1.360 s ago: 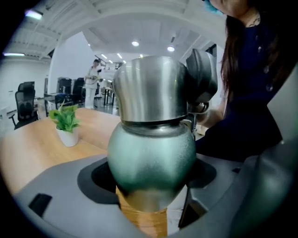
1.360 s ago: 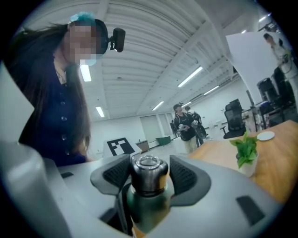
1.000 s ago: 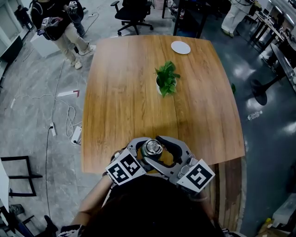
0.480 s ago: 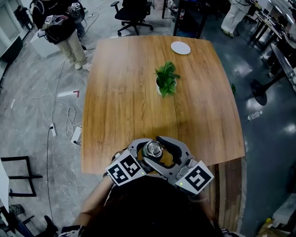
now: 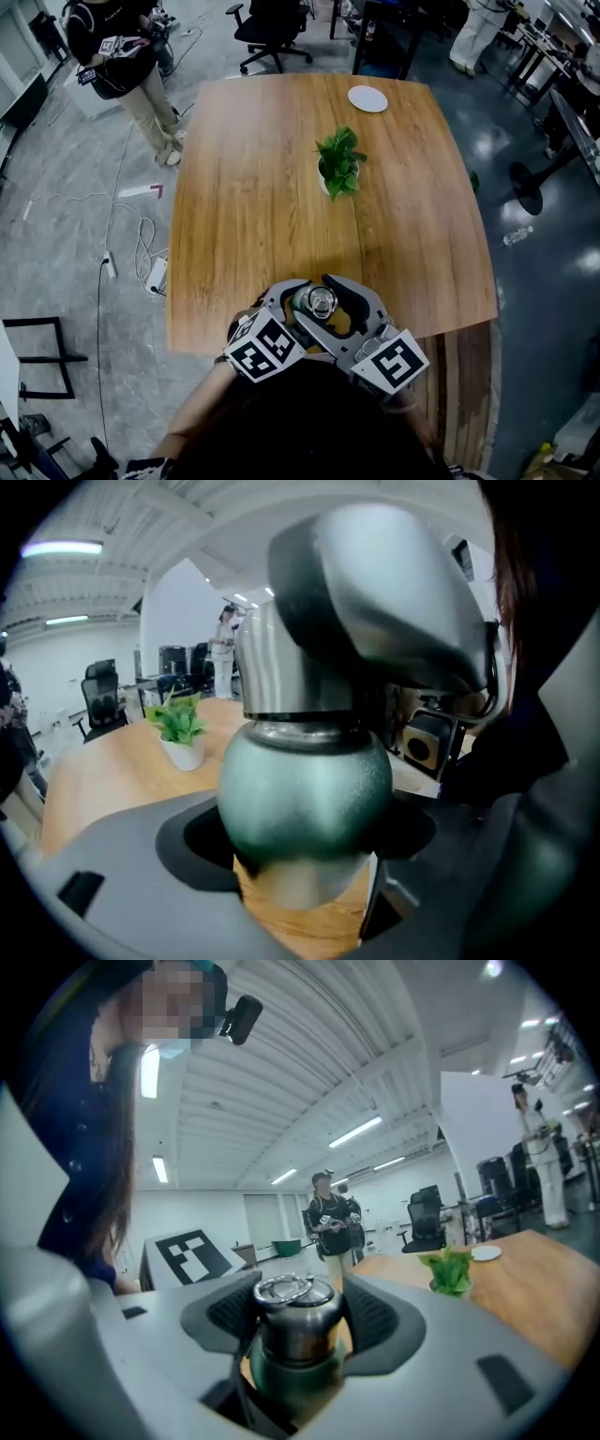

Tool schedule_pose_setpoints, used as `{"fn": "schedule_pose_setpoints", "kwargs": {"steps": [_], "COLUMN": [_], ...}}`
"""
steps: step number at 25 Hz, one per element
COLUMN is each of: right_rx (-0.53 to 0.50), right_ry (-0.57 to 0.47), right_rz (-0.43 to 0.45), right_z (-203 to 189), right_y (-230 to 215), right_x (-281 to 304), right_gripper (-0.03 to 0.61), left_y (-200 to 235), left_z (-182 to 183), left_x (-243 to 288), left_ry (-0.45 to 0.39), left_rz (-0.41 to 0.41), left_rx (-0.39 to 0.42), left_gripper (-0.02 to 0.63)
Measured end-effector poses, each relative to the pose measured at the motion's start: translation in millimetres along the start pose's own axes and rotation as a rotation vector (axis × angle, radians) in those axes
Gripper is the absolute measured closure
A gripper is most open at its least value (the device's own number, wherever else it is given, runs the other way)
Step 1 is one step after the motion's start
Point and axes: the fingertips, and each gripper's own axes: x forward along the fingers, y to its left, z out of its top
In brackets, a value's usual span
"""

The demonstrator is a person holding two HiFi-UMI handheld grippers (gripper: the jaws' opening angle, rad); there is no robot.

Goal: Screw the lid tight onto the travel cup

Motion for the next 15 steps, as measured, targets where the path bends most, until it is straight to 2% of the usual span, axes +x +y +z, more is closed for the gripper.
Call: {"fn": "schedule_pose_setpoints", "kwargs": {"steps": [2,6,8,10,13,15], "right_rx": [0.030,0.058,0.035,-0.006,0.000,0.044], "right_ry": [0.000,0.032,0.049,0.057,0.026,-0.011], "right_rz": [0.045,0.173,0.184,0.125,-0.011,-0.019], "right_z": [1.4,-0.6,-1.2,-1.5,-3.3,1.5], "right_y": [2.8,13.0,16.2,12.2,-2.6,-6.4], "right_x": [-0.9,-7.5,-5.7,-2.1,0.3,1.1], "right_gripper": [0.316,0.314,0.314,0.316,0.315,0.314], "left_y": [-2.9,-27.6,-34.1,-27.8,-8.5,-3.3], "left_z": [-0.4,-1.9,-4.5,-5.4,-3.1,-1.9], "left_x": [-0.3,-7.8,-7.7,-4.0,2.2,5.8], "left_ry": [-0.011,-0.031,-0.016,0.002,0.020,0.019], "left_rz": [-0.036,-0.282,-0.334,-0.270,-0.078,-0.014], "left_rx": [0.014,0.070,0.074,0.054,0.006,-0.005], "left_gripper": [0.233,0.233,0.233,0.233,0.233,0.233]}}
